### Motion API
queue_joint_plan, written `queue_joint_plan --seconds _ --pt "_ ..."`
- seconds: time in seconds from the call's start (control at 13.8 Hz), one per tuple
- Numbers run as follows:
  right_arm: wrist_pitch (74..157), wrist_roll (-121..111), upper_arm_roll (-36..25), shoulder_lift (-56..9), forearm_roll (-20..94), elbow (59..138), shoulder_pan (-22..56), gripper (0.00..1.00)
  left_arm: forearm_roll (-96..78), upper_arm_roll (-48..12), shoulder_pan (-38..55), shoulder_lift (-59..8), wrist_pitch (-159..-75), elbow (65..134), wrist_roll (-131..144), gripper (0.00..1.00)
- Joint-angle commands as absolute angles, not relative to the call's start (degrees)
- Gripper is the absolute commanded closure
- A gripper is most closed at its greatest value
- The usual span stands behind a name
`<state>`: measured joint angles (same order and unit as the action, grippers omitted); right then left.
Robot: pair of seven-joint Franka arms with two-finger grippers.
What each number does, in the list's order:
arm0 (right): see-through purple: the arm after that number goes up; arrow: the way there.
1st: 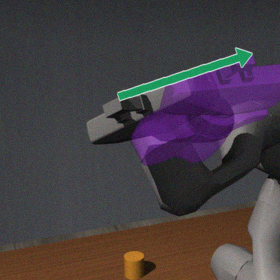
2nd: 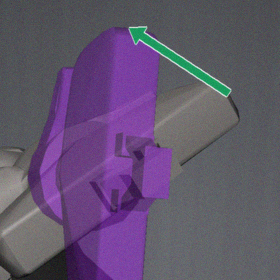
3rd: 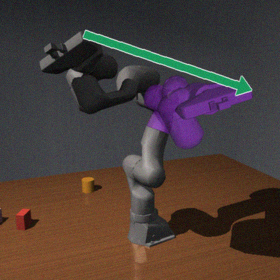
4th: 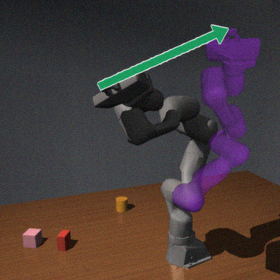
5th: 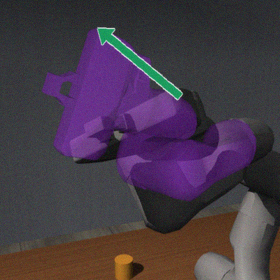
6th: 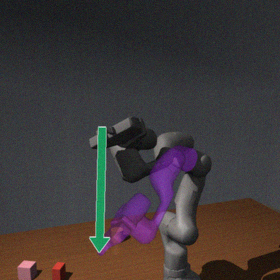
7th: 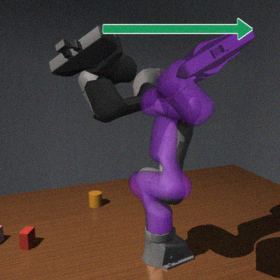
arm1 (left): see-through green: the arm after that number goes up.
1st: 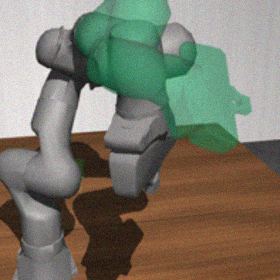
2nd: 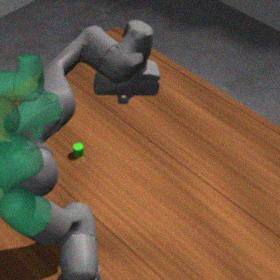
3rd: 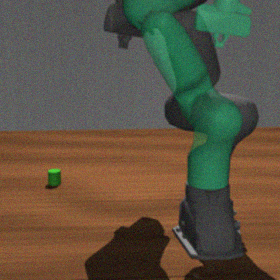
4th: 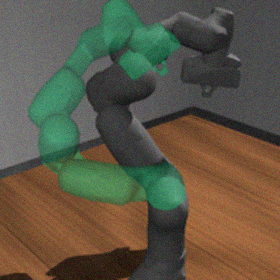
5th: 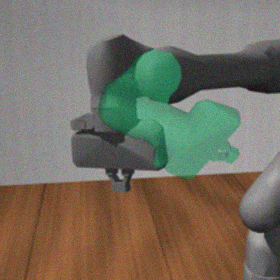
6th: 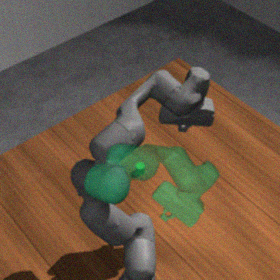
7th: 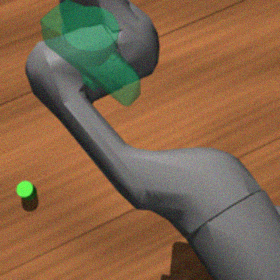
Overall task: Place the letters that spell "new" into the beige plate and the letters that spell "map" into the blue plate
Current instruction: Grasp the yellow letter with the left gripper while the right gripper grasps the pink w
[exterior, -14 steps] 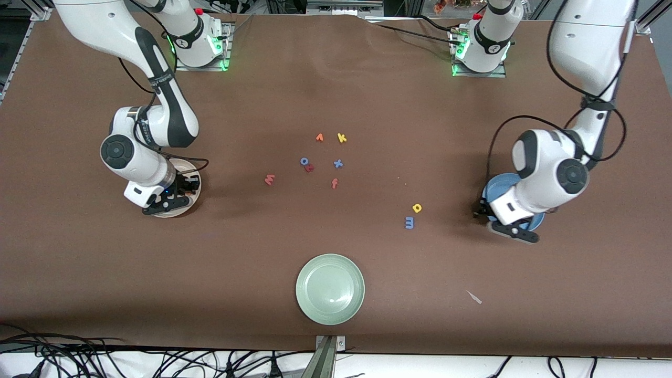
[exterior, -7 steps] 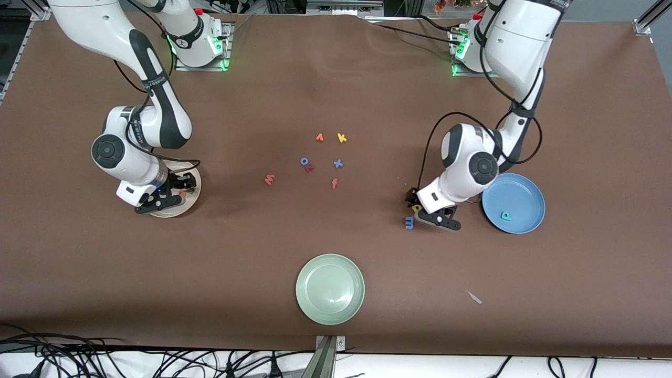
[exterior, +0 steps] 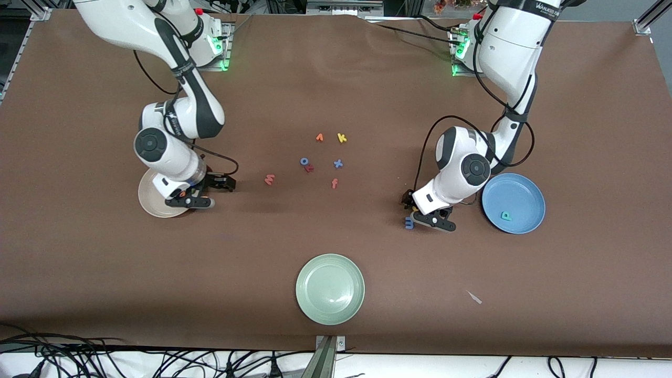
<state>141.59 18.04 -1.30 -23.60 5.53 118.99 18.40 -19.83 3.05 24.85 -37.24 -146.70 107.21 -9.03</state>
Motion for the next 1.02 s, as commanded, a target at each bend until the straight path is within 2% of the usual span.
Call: queue_joint_plan --seconds 0.0,0.22,0.58,0.65,0.8,0.94 --pt "142.55 25.46 0.7 -23.9 6.06 118.65 18.1 0.0 -21.09 3.96 26.63 -37.97 -146.78 107.92 -9.05 0.28" --pt "146.15 35.04 4.03 -25.66 5.98 118.57 18.8 0.0 -21.09 3.96 26.63 -37.79 -146.34 109.16 -9.05 0.45" --pt "149.76 44.63 4.13 -28.82 5.89 117.69 23.98 0.0 -21.09 4.13 26.63 -37.71 -146.34 109.25 -9.31 0.6" --pt "149.77 46.74 4.13 -29.61 5.89 117.08 24.78 0.0 -21.01 4.57 26.63 -37.62 -146.25 109.25 -9.58 0.66" --pt "149.68 48.6 4.04 -30.58 5.8 116.37 26.01 0.01 -21.01 5.44 26.37 -36.83 -145.64 109.25 -10.37 0.84" --pt "149.68 48.6 4.04 -31.02 5.8 116.37 26.02 0.1 -21.01 6.5 25.93 -35.95 -144.15 108.81 -12.21 0.9"
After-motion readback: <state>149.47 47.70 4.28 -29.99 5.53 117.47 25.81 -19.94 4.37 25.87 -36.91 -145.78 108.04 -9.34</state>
